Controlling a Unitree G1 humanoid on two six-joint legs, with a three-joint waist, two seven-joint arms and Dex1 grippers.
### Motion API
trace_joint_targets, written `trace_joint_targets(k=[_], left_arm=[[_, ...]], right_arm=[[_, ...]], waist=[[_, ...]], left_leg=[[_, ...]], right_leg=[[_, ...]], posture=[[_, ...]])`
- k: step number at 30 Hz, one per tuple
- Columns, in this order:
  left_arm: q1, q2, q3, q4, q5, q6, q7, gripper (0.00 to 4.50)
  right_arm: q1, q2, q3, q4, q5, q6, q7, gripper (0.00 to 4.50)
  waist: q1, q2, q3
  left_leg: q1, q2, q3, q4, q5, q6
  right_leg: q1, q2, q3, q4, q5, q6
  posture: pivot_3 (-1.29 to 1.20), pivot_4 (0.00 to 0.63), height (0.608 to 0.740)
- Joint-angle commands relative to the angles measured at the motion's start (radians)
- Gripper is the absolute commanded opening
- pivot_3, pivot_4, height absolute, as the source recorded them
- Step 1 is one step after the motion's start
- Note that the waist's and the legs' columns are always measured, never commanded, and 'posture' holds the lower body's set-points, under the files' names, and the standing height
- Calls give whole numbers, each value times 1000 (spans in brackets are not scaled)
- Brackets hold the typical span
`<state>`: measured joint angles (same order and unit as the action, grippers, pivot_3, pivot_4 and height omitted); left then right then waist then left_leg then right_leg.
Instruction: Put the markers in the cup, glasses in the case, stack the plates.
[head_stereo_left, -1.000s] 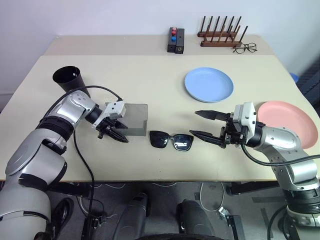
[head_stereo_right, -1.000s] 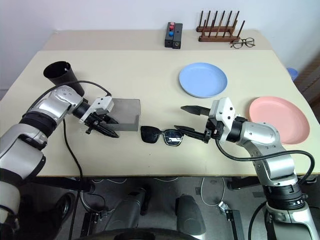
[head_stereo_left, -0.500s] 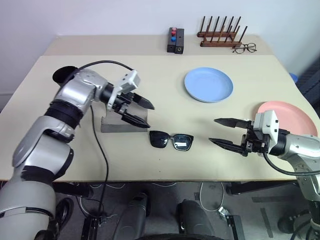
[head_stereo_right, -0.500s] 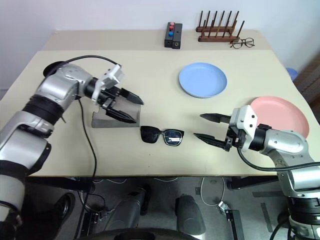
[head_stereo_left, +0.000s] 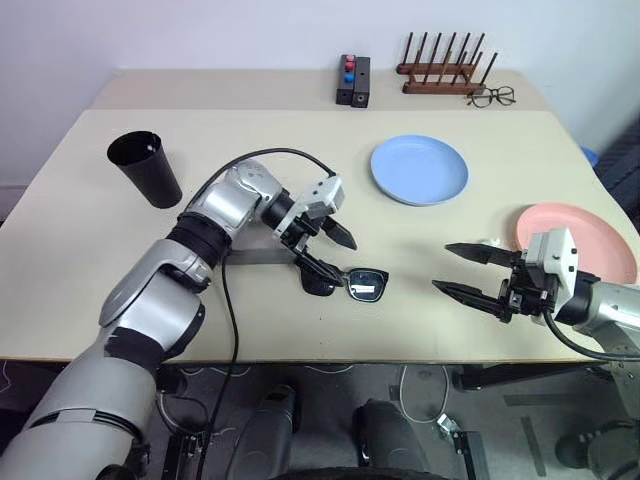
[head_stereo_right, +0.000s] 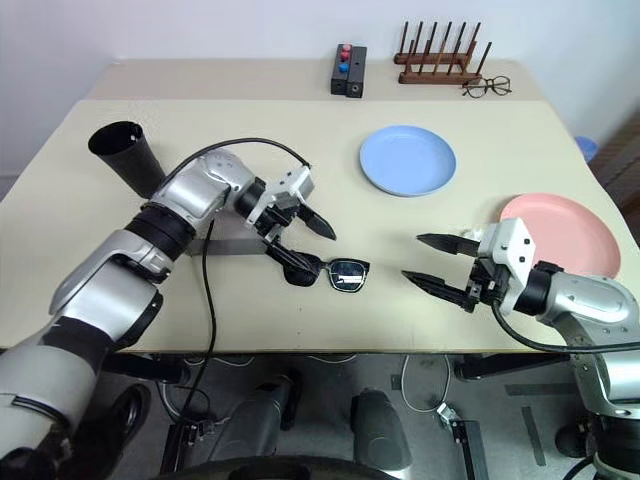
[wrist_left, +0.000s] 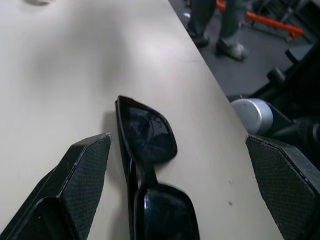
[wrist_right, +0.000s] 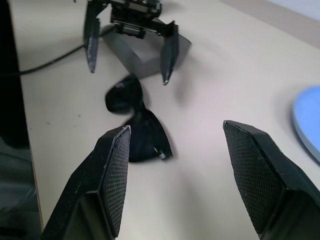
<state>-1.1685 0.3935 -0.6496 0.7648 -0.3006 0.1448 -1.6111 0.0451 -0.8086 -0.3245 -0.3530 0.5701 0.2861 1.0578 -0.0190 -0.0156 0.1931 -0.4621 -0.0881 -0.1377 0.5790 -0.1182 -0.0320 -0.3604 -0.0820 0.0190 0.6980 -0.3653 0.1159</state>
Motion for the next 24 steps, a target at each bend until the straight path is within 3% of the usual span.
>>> trace_joint_targets(k=[1, 10, 15, 18, 20, 24], left_arm=[[6, -38, 21, 16, 46, -10, -3, 4453], [23, -163, 74, 125, 216, -115, 92, 4453], [35, -183, 83, 151, 290, -123, 128, 4453], [29, -177, 95, 157, 311, -120, 112, 3688], [3, -166, 104, 172, 326, -114, 85, 2796], [-28, -164, 123, 202, 348, -107, 63, 2796]], right_arm=[[19, -17, -43, -28, -13, -28, -3, 3012], [35, -28, -15, -27, -39, 25, -37, 3012], [19, -13, 4, -35, -47, 23, -61, 3012], [15, -11, 12, -35, -50, 18, -66, 3012], [9, -11, 16, -31, -51, 17, -67, 3012], [-11, -12, 30, -20, -56, 10, -68, 3012]], waist=[[1, 0, 0], [6, 0, 0], [3, 0, 0], [4, 0, 0], [4, 0, 0], [4, 0, 0]], left_leg=[[0, 0, 0, 0, 0, 0], [0, 0, 0, 1, 0, 0], [0, 0, 0, 0, 0, 0], [0, 0, 0, 0, 0, 0], [0, 0, 0, 0, 0, 0], [0, 0, 0, 0, 0, 0]], right_leg=[[0, 0, 0, 0, 0, 0], [0, 0, -1, 0, 0, 0], [0, 0, 0, 0, 0, 0], [0, 1, -1, 0, 0, 0], [1, 1, -1, 0, 0, 0], [1, 2, -1, 0, 0, 0]], posture=[[0, 150, 737], [0, 150, 737], [0, 150, 737], [0, 150, 737], [0, 150, 737], [0, 150, 737]])
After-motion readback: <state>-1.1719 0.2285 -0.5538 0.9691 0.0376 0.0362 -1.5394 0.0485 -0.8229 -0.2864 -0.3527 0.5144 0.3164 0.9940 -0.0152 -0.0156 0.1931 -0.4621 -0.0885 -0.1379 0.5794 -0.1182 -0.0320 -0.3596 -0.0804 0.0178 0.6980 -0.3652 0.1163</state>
